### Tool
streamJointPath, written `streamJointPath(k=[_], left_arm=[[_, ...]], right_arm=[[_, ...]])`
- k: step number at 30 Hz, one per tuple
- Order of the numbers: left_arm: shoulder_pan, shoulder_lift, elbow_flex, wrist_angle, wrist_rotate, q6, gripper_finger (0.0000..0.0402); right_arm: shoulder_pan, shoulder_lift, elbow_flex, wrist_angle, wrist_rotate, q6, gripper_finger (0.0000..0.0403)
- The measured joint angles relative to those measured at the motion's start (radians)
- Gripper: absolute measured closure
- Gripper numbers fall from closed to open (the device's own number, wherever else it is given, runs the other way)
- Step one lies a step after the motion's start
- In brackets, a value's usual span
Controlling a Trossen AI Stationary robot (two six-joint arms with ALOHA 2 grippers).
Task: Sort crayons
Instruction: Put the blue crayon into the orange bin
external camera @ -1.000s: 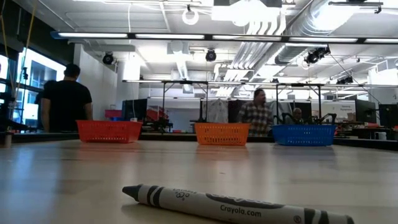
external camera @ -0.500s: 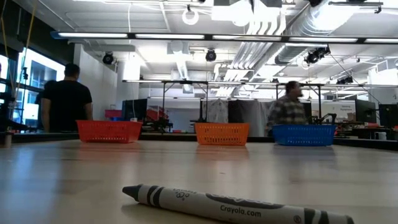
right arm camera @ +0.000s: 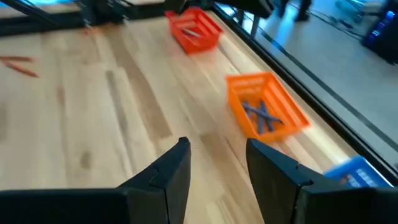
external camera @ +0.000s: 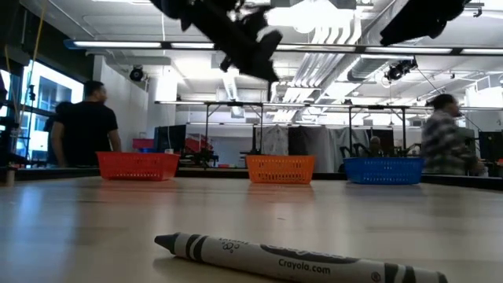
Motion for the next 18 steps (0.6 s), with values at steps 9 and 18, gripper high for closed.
streamJointPath(k=[9, 18], left_arm=[[0.158, 0.167, 0.000, -0.009, 0.232, -0.246, 0.0397], [0.166, 0.306, 0.000, 0.125, 0.305, -0.281, 0.0396]], right_arm=[[0.000, 0.070, 0.000, -0.030, 0.047, 0.046, 0.0253], [-0.002, 0.123, 0.000, -0.030, 0.047, 0.068, 0.0253]])
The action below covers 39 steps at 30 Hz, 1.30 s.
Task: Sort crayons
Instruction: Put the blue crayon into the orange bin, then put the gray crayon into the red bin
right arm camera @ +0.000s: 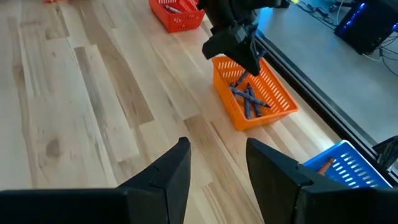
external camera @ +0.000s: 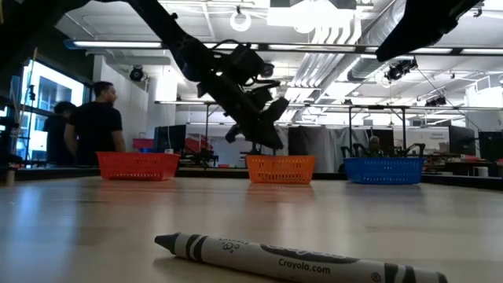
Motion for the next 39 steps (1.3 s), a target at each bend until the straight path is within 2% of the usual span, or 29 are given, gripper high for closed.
streamJointPath(k=[6, 19, 21, 24, 27, 30, 33, 39], left_arm=[[-0.012, 0.005, 0.000, 0.058, -0.001, 0.002, 0.0385], [-0.017, 0.005, 0.002, 0.084, 0.027, 0.009, 0.0278], [-0.011, 0.004, 0.011, 0.091, 0.093, 0.002, 0.0271], [-0.007, -0.013, 0.029, 0.141, 0.304, 0.004, 0.0270], [-0.035, -0.051, 0.034, 0.236, 0.520, 0.001, 0.0272], [-0.096, -0.093, 0.035, 0.292, 0.689, 0.001, 0.0277], [-0.188, -0.128, 0.035, 0.286, 0.753, 0.017, 0.0282], [-0.393, -0.140, 0.034, 0.268, 0.745, 0.036, 0.0289]], right_arm=[[0.000, 0.015, 0.000, 0.001, 0.002, 0.000, 0.0253], [-0.001, 0.015, 0.000, -0.008, -0.029, -0.001, 0.0253], [0.000, 0.015, 0.000, -0.016, -0.058, 0.001, 0.0253], [0.000, 0.015, 0.000, -0.021, -0.170, 0.001, 0.0253], [0.000, 0.015, -0.001, -0.031, -0.374, 0.008, 0.0253], [0.007, 0.015, -0.001, -0.067, -0.578, 0.073, 0.0253], [0.039, 0.027, -0.001, -0.132, -0.654, 0.179, 0.0254], [0.128, 0.139, -0.001, -0.239, -0.681, 0.358, 0.0254]])
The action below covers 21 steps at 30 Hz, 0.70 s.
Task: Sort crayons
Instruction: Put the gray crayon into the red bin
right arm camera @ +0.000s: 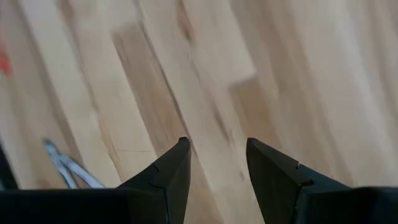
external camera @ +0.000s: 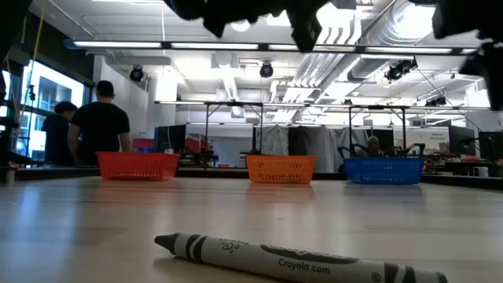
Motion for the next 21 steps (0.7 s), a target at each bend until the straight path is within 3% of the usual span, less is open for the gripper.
streamJointPath(k=[10, 15, 21], left_arm=[[-0.233, 0.000, 0.000, -0.087, -0.324, 0.001, 0.0291], [-0.318, 0.000, -0.001, -0.089, -0.463, 0.001, 0.0291], [-0.407, 0.000, -0.001, -0.080, -0.669, -0.030, 0.0291]], right_arm=[[0.173, 0.324, 0.000, 0.057, -0.216, 0.008, 0.0254], [0.264, 0.400, 0.000, 0.157, -0.211, 0.018, 0.0254], [0.343, 0.459, 0.008, 0.424, -0.234, 0.015, 0.0254]])
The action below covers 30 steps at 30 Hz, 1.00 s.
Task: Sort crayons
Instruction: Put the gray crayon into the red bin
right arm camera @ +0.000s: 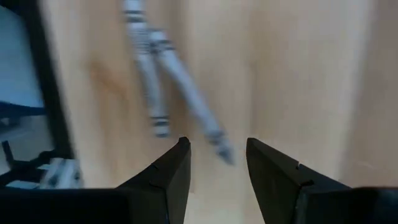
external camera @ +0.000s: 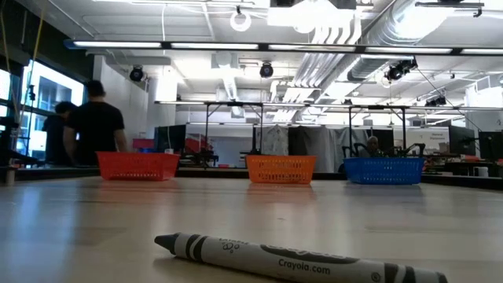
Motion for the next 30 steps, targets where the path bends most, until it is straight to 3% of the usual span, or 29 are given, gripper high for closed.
streamJointPath(k=[7, 15, 22, 30], left_arm=[[-0.082, 0.000, 0.000, 0.008, -0.188, -0.017, 0.0291], [-0.156, 0.005, -0.001, 0.006, -0.415, -0.077, 0.0291], [-0.184, 0.005, -0.001, 0.004, -0.428, -0.050, 0.0291], [-0.185, 0.005, -0.001, 0.001, -0.431, -0.048, 0.0291]], right_arm=[[0.059, 0.070, 0.131, -0.108, 0.119, -0.071, 0.0254], [0.068, 0.205, 0.236, -0.109, 0.172, -0.315, 0.0254], [0.069, 0.285, 0.277, -0.204, 0.164, -0.425, 0.0254], [0.068, 0.287, 0.271, -0.188, 0.165, -0.423, 0.0254]])
